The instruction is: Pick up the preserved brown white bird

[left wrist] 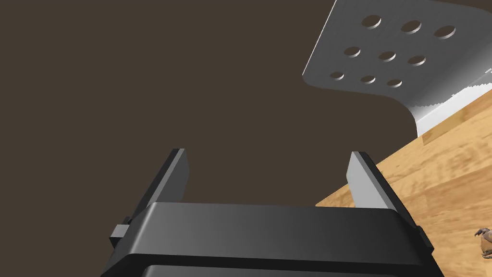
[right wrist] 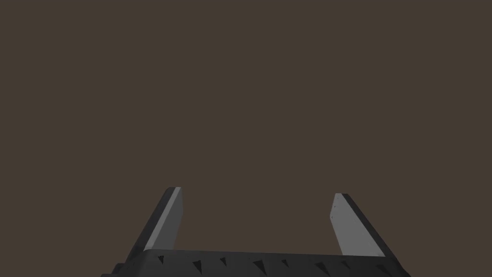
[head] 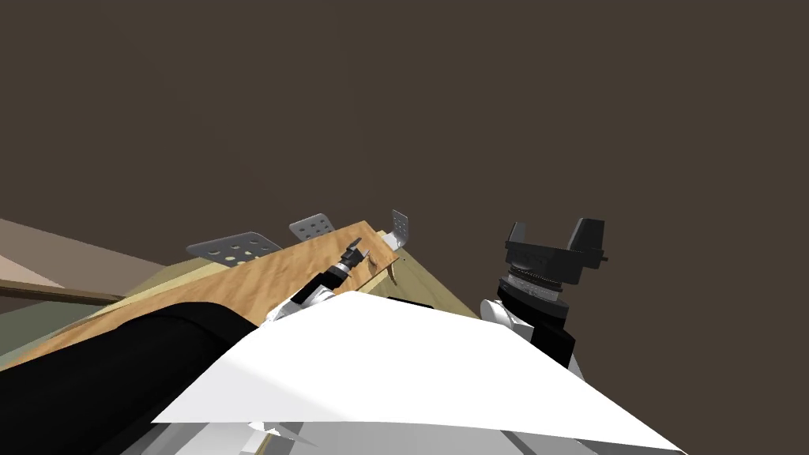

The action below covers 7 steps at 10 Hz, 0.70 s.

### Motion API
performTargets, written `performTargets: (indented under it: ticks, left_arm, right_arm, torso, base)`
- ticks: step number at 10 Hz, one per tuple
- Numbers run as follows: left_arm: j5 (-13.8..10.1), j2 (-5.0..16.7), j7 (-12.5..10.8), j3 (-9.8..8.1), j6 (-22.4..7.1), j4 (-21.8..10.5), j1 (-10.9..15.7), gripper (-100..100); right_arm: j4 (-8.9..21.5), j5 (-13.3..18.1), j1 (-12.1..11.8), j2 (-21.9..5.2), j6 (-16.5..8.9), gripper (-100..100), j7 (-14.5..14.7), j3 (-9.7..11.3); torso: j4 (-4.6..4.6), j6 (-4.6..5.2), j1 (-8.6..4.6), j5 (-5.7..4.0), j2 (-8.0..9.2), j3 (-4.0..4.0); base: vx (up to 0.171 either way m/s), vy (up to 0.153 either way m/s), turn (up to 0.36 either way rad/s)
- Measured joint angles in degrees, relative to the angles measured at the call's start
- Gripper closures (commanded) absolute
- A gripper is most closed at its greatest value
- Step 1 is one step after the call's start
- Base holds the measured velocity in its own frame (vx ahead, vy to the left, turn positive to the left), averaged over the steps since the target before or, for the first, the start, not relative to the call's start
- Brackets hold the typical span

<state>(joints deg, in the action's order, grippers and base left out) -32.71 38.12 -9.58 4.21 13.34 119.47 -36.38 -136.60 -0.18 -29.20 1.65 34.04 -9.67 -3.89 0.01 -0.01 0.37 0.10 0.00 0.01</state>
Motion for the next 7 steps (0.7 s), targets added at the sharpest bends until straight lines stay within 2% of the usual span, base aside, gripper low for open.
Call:
performTargets:
  ticks: [2, 3, 6, 7]
  left_arm:
    - [-2.85, 3.11, -0.02, 0.47, -1.20, -1.28, -0.43, -100]
    - [-4.82, 4.73, 0.28, 0.36, -3.23, -1.24, -1.11, -100]
    - [-8.93, 8.74, 0.59, 1.78, -4.89, -4.15, -1.06, -100]
    - [-10.56, 10.23, 0.82, 2.26, -5.67, -4.93, -1.36, -100]
  right_arm:
    - [0.00, 0.00, 0.00, 0.00, 0.00, 0, 0.00, 0.00]
    - [0.00, 0.00, 0.00, 0.00, 0.00, 0, 0.00, 0.00]
    - [0.00, 0.00, -0.01, 0.00, 0.00, 0, 0.00, -0.01]
    - [0.00, 0.00, -0.01, 0.00, 0.00, 0, 0.00, 0.00]
  torso:
    - [-0.01, 0.01, -0.10, -0.03, -0.05, -0.03]
    - [-0.01, 0.02, -0.02, -0.01, -0.03, -0.02]
    - [-0.02, -0.04, -0.05, 0.00, -0.10, -0.05]
    - [-0.02, -0.01, -0.05, -0.01, -0.10, -0.06]
  base:
    - [-0.035, 0.070, -0.344]
    - [-0.043, 0.093, -0.142]
    - [-0.029, 0.072, -0.190]
    - [-0.037, 0.091, -0.410]
